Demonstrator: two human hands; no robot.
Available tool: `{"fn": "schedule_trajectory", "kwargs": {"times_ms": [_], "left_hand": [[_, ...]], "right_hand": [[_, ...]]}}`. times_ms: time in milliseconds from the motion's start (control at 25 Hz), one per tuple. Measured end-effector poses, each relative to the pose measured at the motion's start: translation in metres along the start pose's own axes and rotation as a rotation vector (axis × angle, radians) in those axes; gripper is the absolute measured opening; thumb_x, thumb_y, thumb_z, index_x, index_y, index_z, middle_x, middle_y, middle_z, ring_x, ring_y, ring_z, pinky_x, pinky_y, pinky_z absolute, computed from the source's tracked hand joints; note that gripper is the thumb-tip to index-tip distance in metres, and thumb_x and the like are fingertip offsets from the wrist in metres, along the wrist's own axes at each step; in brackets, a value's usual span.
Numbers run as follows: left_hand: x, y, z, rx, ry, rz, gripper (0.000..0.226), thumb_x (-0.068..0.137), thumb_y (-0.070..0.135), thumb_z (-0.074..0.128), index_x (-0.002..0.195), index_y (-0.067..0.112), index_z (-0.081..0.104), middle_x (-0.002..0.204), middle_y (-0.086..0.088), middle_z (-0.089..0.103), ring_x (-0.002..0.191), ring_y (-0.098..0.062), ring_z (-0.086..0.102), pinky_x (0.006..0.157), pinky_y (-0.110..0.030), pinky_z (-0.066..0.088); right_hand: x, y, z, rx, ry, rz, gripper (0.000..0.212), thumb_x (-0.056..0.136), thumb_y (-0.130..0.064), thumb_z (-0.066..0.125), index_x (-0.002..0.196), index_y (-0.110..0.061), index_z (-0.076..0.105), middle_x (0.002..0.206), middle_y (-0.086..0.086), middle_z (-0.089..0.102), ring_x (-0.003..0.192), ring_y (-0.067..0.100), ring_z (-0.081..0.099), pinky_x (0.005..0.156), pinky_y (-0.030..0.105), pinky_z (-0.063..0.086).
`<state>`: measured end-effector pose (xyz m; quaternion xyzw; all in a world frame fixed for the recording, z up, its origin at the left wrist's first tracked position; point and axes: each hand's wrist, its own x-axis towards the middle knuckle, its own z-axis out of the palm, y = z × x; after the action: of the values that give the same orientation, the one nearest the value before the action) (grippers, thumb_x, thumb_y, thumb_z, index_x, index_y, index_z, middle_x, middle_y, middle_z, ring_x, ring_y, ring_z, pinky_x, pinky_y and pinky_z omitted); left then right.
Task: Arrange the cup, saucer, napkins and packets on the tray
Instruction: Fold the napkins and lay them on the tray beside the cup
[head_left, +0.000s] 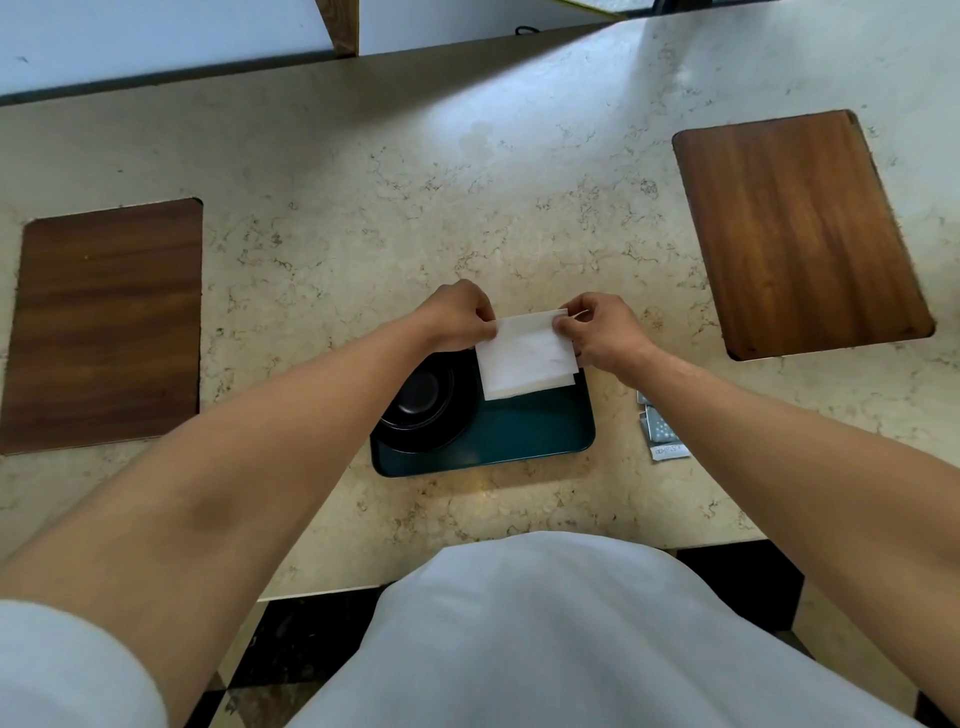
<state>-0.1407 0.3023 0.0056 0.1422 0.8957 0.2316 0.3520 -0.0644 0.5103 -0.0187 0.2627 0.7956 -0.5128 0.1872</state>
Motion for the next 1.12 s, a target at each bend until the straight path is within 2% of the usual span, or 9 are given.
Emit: {"fn": "schedule_trajectory", "kwargs": {"times_ms": [80,160,320,720,800,880,960,1040,1120], "left_hand": [[0.002,0.000,0.002,0.047,0.004,0.017,0.020,0.091,0.020,0.063,0.101,0.009,0.075,0.098,-0.005,0.073,0.092,-0.020,0.067,0.080,-0.033,0.058],[0.004,0.001,0.002,0.087,0.000,0.030,0.021,0.091,0.022,0.063,0.102,0.009,0.075,0.100,-0.006,0.073,0.093,-0.021,0.067,0.084,-0.036,0.058],[0.008,-0.002,0.002,0.129,-0.016,0.043,0.019,0.090,0.022,0.063,0.099,0.010,0.074,0.097,-0.005,0.073,0.091,-0.021,0.067,0.081,-0.034,0.057],[0.011,-0.002,0.002,0.195,0.010,0.113,0.015,0.091,0.016,0.062,0.095,0.010,0.074,0.094,-0.004,0.073,0.088,-0.019,0.066,0.073,-0.029,0.054],[0.010,0.000,0.002,0.207,0.025,0.123,0.015,0.092,0.018,0.061,0.097,0.011,0.074,0.096,-0.002,0.072,0.090,-0.019,0.064,0.075,-0.029,0.053],[0.010,0.000,0.003,0.222,0.045,0.146,0.017,0.093,0.020,0.060,0.100,0.012,0.074,0.097,0.000,0.070,0.093,-0.018,0.063,0.077,-0.030,0.051],[0.011,0.001,0.003,0.232,0.048,0.159,0.017,0.093,0.022,0.061,0.101,0.013,0.073,0.096,-0.001,0.068,0.093,-0.019,0.062,0.076,-0.029,0.049],[0.010,0.001,0.002,0.246,0.045,0.156,0.017,0.093,0.024,0.062,0.101,0.014,0.072,0.097,-0.002,0.068,0.092,-0.021,0.063,0.076,-0.031,0.051],[0.010,0.002,0.002,0.254,0.047,0.153,0.016,0.092,0.027,0.063,0.099,0.015,0.071,0.098,-0.003,0.068,0.091,-0.021,0.063,0.079,-0.034,0.054]], "right_hand": [[0.001,0.002,0.001,-0.013,-0.003,0.005,0.016,0.097,-0.025,0.067,0.109,-0.015,0.066,0.108,0.005,0.067,0.096,0.026,0.069,0.079,0.047,0.063],[0.002,0.002,0.003,-0.028,-0.006,0.006,0.017,0.097,-0.025,0.067,0.109,-0.014,0.067,0.109,0.005,0.068,0.097,0.026,0.069,0.079,0.046,0.063],[0.003,0.004,0.007,-0.054,-0.021,0.002,0.016,0.096,-0.026,0.067,0.107,-0.014,0.067,0.109,0.007,0.068,0.094,0.025,0.069,0.073,0.043,0.064],[0.002,0.006,0.005,-0.123,0.003,-0.006,0.022,0.095,-0.030,0.068,0.110,-0.013,0.069,0.113,0.007,0.067,0.098,0.024,0.068,0.079,0.043,0.063],[0.001,0.006,0.006,-0.164,0.019,-0.018,0.023,0.096,-0.031,0.067,0.109,-0.012,0.069,0.111,0.007,0.068,0.092,0.024,0.070,0.077,0.042,0.063],[0.000,0.006,0.006,-0.198,0.039,-0.041,0.022,0.096,-0.032,0.066,0.104,-0.012,0.067,0.105,0.007,0.069,0.075,0.024,0.073,0.069,0.042,0.064],[-0.002,0.005,0.005,-0.258,0.054,-0.077,0.022,0.097,-0.034,0.065,0.101,-0.012,0.066,0.099,0.007,0.071,0.065,0.023,0.073,0.068,0.042,0.063],[-0.001,0.004,0.002,-0.361,0.083,-0.120,0.025,0.097,-0.038,0.064,0.103,-0.014,0.067,0.103,0.005,0.071,0.075,0.020,0.071,0.076,0.039,0.060],[0.000,0.002,0.000,-0.438,0.100,-0.150,0.027,0.096,-0.040,0.063,0.105,-0.014,0.068,0.108,0.005,0.069,0.085,0.018,0.065,0.075,0.032,0.053]]}}
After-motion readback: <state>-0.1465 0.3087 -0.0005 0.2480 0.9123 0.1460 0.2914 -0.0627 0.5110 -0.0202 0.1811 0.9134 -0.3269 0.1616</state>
